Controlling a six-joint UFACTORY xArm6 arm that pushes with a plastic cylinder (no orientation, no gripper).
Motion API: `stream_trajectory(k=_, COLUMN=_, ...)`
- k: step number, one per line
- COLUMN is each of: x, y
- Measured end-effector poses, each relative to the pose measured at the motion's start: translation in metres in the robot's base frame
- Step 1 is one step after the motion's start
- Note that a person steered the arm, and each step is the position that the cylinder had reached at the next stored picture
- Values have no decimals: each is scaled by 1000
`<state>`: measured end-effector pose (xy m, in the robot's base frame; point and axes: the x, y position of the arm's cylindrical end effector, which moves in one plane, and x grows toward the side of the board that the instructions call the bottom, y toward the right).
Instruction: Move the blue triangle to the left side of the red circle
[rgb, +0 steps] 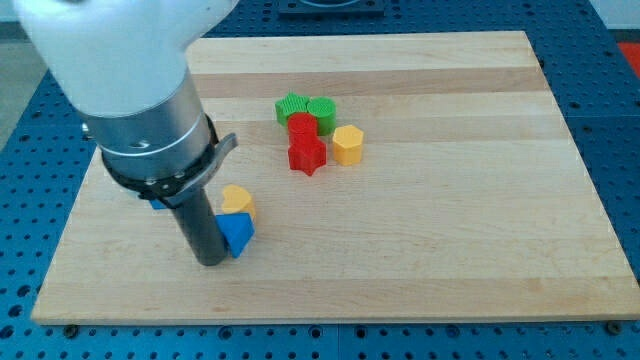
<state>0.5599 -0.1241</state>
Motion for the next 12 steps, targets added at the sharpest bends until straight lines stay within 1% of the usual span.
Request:
stream_trajectory(k=1, x=0, y=23)
stream_trajectory(k=2, x=-7, y=31)
stream_trajectory(k=6, x=-83, y=29)
stream_trajectory(k=10, x=-139, y=25)
stream_trajectory(k=11, x=-143, y=25)
stream_trajectory(k=12, x=-114, y=26)
